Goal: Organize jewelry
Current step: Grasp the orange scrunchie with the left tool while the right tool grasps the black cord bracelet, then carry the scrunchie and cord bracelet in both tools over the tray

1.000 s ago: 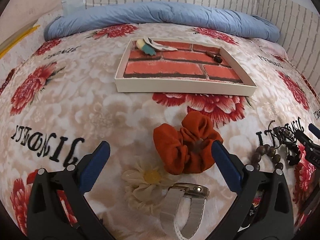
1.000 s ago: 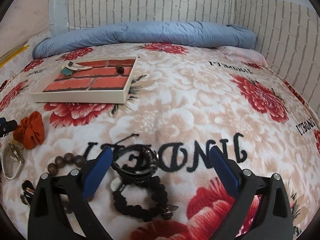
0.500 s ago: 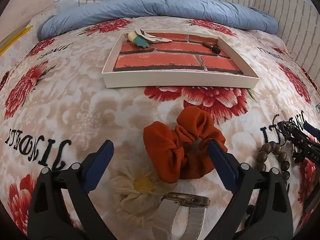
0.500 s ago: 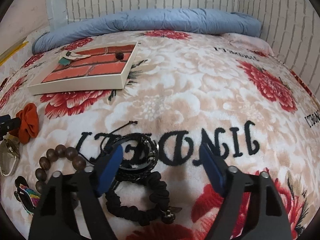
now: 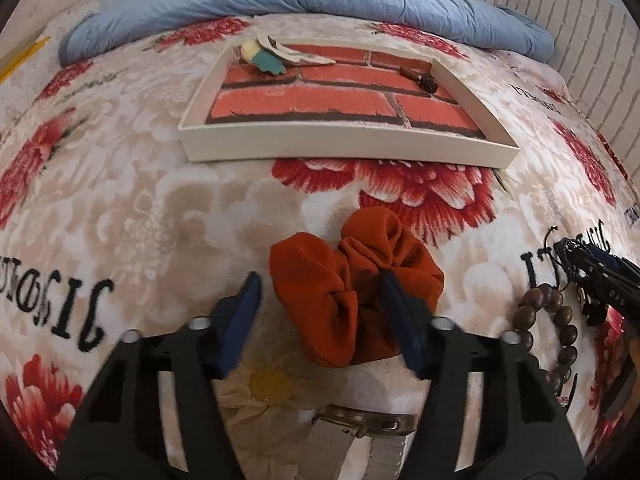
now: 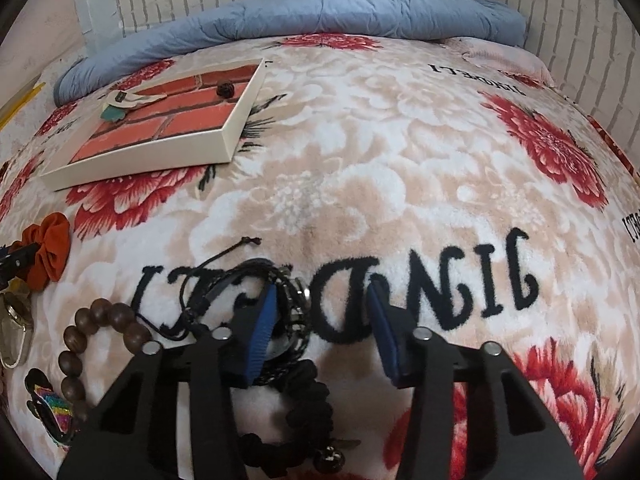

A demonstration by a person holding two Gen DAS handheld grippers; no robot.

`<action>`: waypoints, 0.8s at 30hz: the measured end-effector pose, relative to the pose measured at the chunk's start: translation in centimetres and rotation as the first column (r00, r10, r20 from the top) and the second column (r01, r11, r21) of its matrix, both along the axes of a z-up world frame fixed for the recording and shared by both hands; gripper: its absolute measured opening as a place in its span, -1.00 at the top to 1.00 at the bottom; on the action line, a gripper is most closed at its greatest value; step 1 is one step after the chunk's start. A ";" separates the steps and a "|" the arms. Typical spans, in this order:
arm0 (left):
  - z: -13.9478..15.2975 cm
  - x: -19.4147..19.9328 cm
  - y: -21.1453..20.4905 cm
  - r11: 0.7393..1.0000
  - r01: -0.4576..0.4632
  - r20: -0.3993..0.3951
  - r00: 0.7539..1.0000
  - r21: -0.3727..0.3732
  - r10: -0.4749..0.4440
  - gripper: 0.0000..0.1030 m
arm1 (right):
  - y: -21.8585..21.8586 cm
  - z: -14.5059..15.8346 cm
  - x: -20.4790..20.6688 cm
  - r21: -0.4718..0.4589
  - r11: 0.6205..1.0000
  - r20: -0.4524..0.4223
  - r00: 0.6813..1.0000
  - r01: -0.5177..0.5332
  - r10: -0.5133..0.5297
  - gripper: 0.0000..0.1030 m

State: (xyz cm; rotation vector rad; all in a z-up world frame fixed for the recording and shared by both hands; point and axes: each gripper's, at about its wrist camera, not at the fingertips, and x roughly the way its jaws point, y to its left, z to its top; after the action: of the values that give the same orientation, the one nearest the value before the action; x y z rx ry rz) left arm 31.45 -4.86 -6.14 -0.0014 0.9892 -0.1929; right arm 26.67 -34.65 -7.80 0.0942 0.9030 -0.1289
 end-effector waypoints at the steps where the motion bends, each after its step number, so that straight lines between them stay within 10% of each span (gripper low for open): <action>1: -0.1 0.0 0.0 1.000 0.004 -0.006 1.000 -0.006 -0.004 0.10 | 0.1 0.0 0.1 -0.002 1.000 -0.002 1.000 -0.004 0.004 0.30; 9: -0.3 -0.1 -0.6 0.999 0.028 0.010 1.000 0.022 -0.028 0.52 | 0.7 0.1 0.4 -0.003 1.000 -0.016 1.000 -0.027 0.027 0.67; 24: 1.3 -0.6 0.7 1.000 0.014 0.069 0.998 -0.004 -0.014 0.65 | -0.2 2.3 -0.5 0.035 0.999 0.053 0.999 -0.002 0.000 0.71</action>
State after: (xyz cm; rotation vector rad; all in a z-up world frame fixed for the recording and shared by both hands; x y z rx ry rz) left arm 30.84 -4.15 -4.84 0.0078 0.9202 -0.2067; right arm 26.18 -34.83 -5.47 0.1290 0.8527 -0.1095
